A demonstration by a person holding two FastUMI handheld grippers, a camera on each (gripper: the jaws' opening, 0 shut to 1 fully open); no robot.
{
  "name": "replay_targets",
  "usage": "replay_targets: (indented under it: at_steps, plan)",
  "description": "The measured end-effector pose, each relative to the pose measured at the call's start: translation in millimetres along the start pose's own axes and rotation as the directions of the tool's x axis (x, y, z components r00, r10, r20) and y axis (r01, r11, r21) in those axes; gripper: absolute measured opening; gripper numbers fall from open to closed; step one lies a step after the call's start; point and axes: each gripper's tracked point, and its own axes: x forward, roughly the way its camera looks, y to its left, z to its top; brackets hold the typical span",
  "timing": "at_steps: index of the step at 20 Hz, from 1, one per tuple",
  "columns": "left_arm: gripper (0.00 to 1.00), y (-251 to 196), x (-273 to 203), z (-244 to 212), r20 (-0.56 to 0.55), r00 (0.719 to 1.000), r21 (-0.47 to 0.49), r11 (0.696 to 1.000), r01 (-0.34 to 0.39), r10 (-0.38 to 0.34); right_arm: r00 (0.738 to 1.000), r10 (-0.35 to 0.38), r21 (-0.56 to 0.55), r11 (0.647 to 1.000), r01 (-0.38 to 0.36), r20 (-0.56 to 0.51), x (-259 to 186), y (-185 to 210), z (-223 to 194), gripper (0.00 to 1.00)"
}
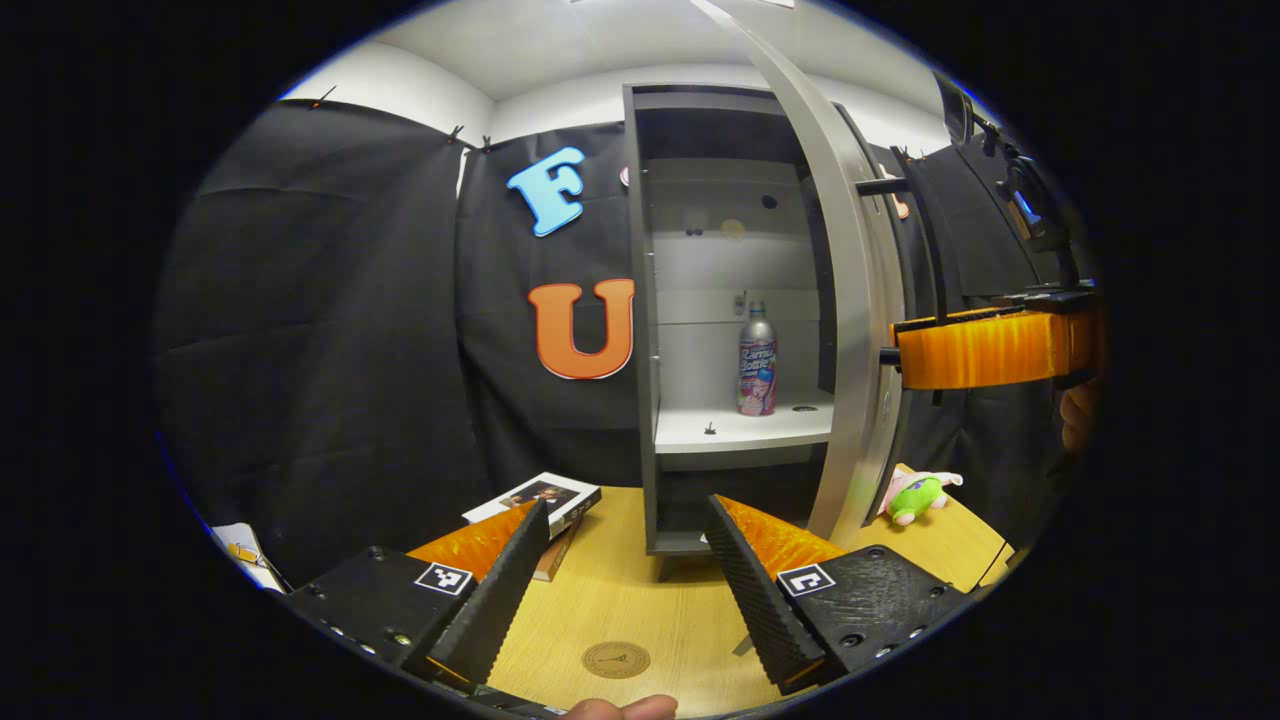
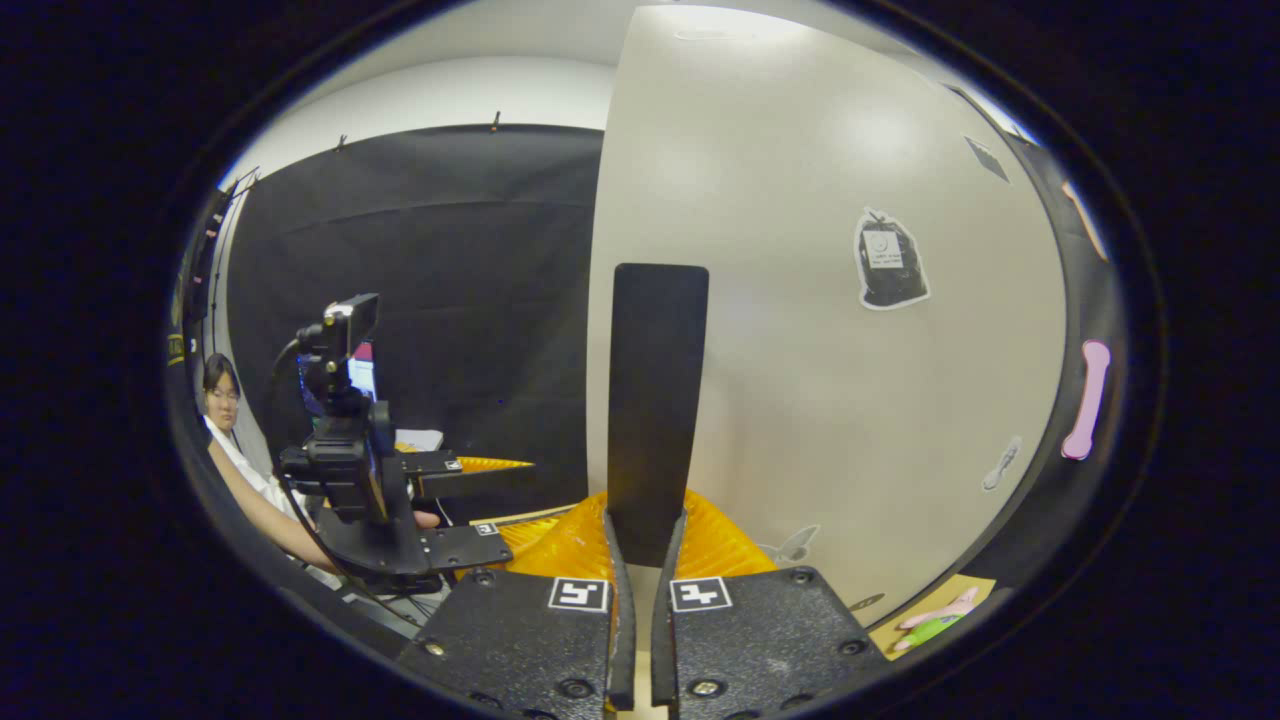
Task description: Open the cabinet door with the right hand, grasp the bottle in the cabinet with the left hand and place it on the coaster, then close the cabinet door with the right hand.
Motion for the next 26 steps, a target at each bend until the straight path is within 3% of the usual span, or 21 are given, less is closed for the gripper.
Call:
replay_targets:
  at_steps: [15, 22, 26]
  plan:
    - [0.95, -70, 62, -6, -0.026, 0.983, -0.033, 0.983, 0.183, -0.184, 0.998, -0.046, 0.033, 0.998, 0.048, -0.049, -69, -27, -10, 0.10]
    - [0.96, -130, 94, 6, 0.006, 0.953, 0.003, 0.953, 0.303, -0.303, 0.980, -0.193, 0.070, 0.978, 0.197, -0.054, -104, -33, -20, 0.10]
    - [0.96, -145, 116, 21, 0.035, 0.949, 0.049, 0.949, 0.312, -0.314, 0.960, -0.277, 0.127, 0.952, 0.279, -0.035, -118, -33, -24, 0.11]
